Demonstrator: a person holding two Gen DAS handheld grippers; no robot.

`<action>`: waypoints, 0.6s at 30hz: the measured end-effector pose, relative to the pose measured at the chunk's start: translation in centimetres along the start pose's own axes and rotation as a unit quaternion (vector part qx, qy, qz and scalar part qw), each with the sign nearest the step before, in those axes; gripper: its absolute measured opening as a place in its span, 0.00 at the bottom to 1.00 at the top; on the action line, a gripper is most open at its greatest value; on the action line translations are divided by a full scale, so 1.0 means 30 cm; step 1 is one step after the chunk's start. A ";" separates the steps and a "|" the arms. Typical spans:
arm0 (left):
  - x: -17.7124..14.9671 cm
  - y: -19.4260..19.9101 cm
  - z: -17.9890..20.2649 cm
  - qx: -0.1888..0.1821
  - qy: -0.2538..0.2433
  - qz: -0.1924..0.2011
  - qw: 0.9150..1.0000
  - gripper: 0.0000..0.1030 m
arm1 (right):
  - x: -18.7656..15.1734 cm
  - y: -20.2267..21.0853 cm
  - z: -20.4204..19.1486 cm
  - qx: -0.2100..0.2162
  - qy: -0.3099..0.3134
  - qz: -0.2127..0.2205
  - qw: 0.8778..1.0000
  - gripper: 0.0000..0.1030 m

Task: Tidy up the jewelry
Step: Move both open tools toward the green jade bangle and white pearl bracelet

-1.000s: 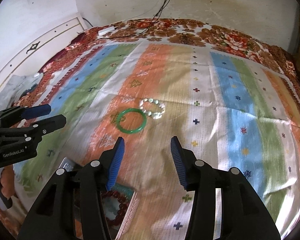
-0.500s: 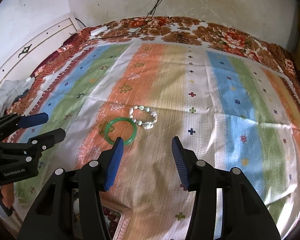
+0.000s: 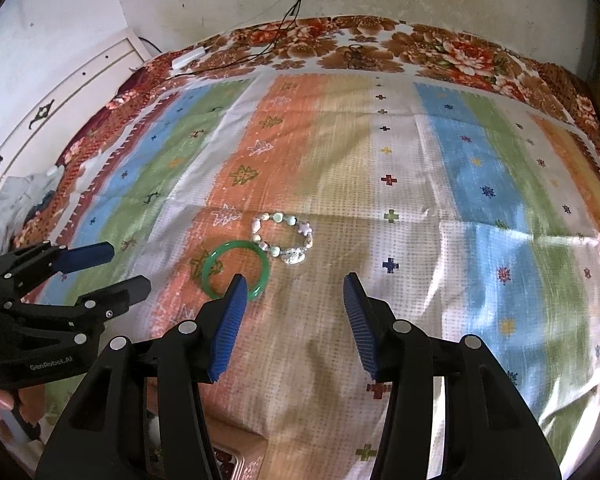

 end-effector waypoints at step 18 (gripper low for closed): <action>0.019 -0.128 -0.011 0.008 -0.021 -0.032 0.999 0.63 | 0.023 -0.111 0.024 -0.013 -0.003 -0.022 1.000 0.48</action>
Point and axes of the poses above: each gripper's, at about its wrist camera, not at the fingertips, and y roughly against the way its jaws point, z to its right, x to its top, the point moved 10 cm from there along -y, roughly the way its jaws point, and after that the axes turned 7 degrees about x, right-handed, at the moved point
